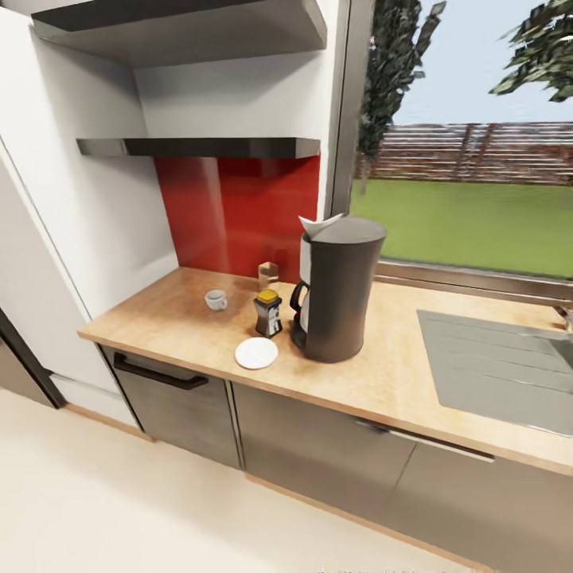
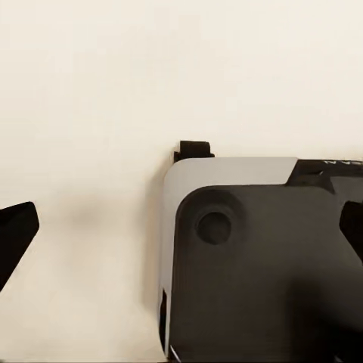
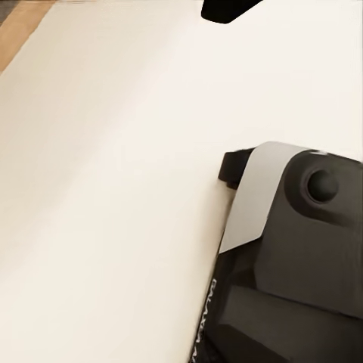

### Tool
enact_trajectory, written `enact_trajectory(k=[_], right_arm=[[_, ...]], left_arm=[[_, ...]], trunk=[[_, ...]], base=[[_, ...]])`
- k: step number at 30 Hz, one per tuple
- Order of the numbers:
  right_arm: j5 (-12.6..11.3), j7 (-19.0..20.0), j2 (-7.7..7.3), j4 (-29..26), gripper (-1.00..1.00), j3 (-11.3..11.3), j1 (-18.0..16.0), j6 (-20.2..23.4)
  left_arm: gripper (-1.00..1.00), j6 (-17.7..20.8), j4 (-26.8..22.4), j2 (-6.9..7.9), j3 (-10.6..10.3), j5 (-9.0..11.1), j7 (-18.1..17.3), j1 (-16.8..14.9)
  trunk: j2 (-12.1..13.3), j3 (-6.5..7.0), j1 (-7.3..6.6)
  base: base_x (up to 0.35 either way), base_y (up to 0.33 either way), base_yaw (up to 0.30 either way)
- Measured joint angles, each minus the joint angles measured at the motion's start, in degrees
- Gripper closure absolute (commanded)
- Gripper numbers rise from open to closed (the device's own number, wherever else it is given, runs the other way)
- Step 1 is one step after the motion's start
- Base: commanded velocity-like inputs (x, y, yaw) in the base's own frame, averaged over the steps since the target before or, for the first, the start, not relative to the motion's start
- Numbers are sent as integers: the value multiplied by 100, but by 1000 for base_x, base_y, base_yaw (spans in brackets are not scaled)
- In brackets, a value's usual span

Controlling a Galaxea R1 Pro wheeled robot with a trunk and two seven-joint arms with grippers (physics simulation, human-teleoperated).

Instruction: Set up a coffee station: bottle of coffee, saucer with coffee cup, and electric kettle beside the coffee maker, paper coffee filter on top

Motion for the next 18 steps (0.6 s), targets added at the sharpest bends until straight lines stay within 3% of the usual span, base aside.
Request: enact_trajectory(k=[4, 18], right_arm=[[-417, -8, -9, 6, -100, -1, 0, 4], [-522, -18, -36, 6, -100, 0, 0, 1]], left_arm=[[-100, 11, 14, -49, -3, 11, 677, 10], [-100, -2, 161, -100, 1, 7, 790, 42]], trunk=[[0, 0, -1], [0, 0, -1]], base=[[44, -249, -272], [112, -262, -294]])
